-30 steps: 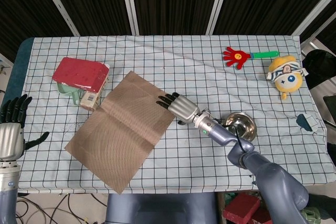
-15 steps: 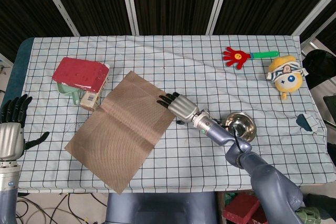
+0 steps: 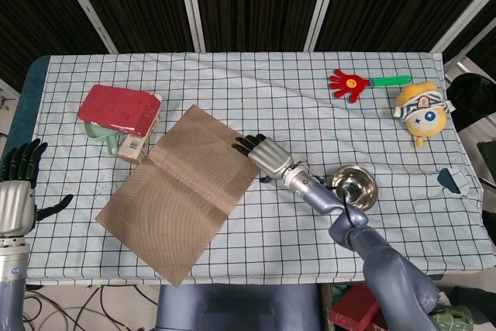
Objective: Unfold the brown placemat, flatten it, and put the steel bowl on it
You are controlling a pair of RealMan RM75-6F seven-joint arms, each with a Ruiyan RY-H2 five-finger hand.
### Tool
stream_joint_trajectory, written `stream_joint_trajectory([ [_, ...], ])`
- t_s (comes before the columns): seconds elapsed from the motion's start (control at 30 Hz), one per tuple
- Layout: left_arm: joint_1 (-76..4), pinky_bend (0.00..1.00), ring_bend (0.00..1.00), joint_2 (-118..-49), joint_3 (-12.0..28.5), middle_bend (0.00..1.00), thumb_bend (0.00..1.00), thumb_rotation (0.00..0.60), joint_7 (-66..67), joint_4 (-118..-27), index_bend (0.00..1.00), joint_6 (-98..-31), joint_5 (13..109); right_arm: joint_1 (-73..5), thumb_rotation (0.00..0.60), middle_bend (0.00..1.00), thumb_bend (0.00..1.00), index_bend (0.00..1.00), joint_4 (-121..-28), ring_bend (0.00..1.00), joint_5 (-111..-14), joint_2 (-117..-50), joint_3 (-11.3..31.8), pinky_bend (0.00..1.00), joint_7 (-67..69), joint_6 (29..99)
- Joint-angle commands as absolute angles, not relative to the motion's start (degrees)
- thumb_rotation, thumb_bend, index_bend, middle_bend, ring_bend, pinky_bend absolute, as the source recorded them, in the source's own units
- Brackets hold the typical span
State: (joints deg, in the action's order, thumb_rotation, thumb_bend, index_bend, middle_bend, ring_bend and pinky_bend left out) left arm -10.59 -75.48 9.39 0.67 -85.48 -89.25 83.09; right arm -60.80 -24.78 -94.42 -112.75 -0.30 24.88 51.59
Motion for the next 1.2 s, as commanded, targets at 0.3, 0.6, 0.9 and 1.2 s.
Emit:
stream_joint_trajectory([
  [0.3,-10.6,0.03,0.02,-75.3,9.3,0.03,0.0,0.6,0.3,-85.6,0.07,-89.1,83.2,-60.5,0.6,0.07,0.02,0.12,-26.5,0.12,-94.3,-112.0,-0.3,0.21,25.9,53.6],
  [0.6,-10.6,0.03,0.02,-75.1,9.4,0.03,0.0,0.6,-0.3,-85.8,0.07,-89.0,83.2,-60.4,0.6,0.07,0.07,0.12,-25.7,0.12,-93.6,-113.3,-0.2,0.21,26.1,52.3],
  [0.9,-10.7,0.03,0.02,-75.0,9.4,0.03,0.0,0.6,-0.6,-85.9,0.07,-88.8,83.2,-60.3,0.6,0.07,0.3,0.12,-24.6,0.12,-93.8,-114.1,-0.2,0.21,27.6,54.1],
  [1.2,-10.7,0.03,0.02,-74.9,9.3,0.03,0.0,0.6,-0.8,-86.0,0.07,-88.8,83.2,-60.0,0.6,0.08,0.31,0.26,-24.4,0.12,-93.9,-113.8,-0.4,0.21,28.0,55.2],
])
